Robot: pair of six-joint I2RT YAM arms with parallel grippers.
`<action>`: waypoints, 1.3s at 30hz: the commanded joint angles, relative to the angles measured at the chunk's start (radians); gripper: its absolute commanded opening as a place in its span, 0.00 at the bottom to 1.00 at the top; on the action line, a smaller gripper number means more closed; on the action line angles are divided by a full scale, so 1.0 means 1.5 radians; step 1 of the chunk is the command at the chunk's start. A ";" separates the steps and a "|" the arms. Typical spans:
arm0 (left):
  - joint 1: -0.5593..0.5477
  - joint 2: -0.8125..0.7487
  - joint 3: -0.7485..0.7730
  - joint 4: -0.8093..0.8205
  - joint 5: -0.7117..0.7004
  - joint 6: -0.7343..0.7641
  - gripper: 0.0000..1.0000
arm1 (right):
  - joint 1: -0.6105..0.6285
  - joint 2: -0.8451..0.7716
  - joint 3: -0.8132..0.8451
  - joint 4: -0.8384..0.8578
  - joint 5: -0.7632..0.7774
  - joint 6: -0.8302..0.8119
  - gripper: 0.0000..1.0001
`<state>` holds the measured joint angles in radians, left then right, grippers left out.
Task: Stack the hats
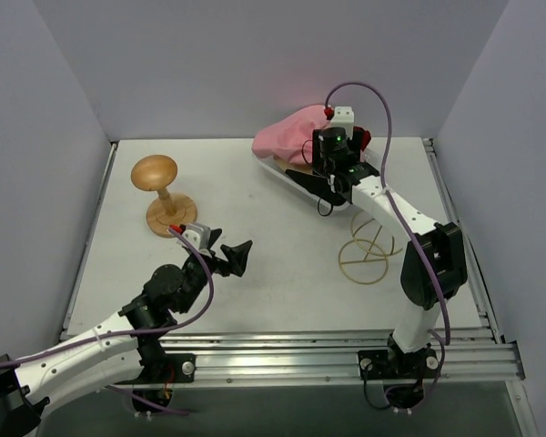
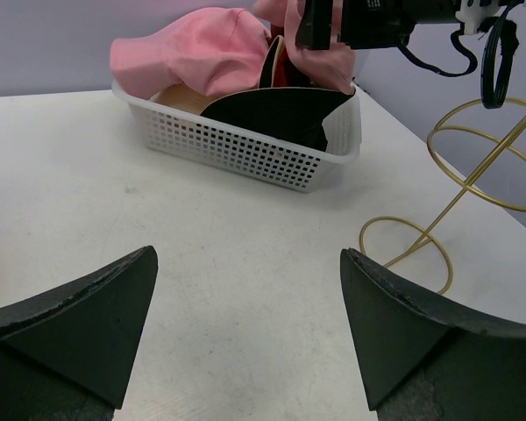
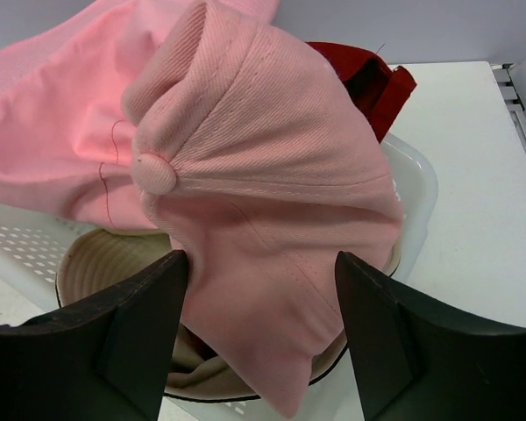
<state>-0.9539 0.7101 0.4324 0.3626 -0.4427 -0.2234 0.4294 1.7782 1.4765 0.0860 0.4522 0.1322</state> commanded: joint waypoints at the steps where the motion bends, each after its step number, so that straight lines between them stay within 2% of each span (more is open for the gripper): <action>1: -0.002 0.000 0.008 0.032 -0.001 0.007 0.94 | -0.001 -0.002 0.016 0.012 0.021 -0.020 0.63; 4: -0.002 0.000 0.009 0.032 -0.004 0.008 0.94 | -0.001 -0.003 0.014 0.019 0.020 -0.021 0.52; 5: -0.002 0.001 0.008 0.032 -0.007 0.008 0.94 | -0.001 -0.005 0.016 0.019 0.023 -0.024 0.42; 8: -0.002 0.001 0.009 0.032 -0.007 0.008 0.94 | -0.001 -0.015 0.016 0.031 0.009 -0.035 0.26; 13: -0.002 0.001 0.009 0.032 -0.008 0.009 0.94 | -0.001 -0.014 0.032 0.034 -0.024 -0.027 0.26; 18: -0.002 0.003 0.008 0.034 -0.005 0.008 0.94 | -0.001 0.000 0.054 0.031 -0.046 -0.028 0.21; 19: -0.002 0.005 0.007 0.035 -0.003 0.008 0.94 | -0.001 0.000 0.058 0.030 -0.046 -0.030 0.19; 20: -0.002 0.006 0.009 0.035 -0.002 0.008 0.94 | -0.001 -0.002 0.060 0.031 -0.044 -0.030 0.10; 22: -0.002 0.008 0.010 0.034 -0.002 0.008 0.94 | -0.001 -0.005 0.067 0.029 -0.037 -0.037 0.01; 28: -0.002 0.000 0.008 0.035 0.001 0.006 0.94 | -0.001 -0.031 0.109 -0.002 -0.024 -0.052 0.00; 33: -0.002 0.001 0.008 0.036 0.002 0.005 0.94 | 0.003 -0.101 0.148 -0.033 -0.008 -0.022 0.00; 39: -0.002 0.002 0.009 0.035 0.006 0.005 0.94 | 0.014 -0.229 0.091 -0.039 -0.061 0.007 0.00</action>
<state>-0.9539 0.7212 0.4324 0.3634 -0.4423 -0.2230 0.4347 1.5856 1.6238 -0.0055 0.3866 0.1093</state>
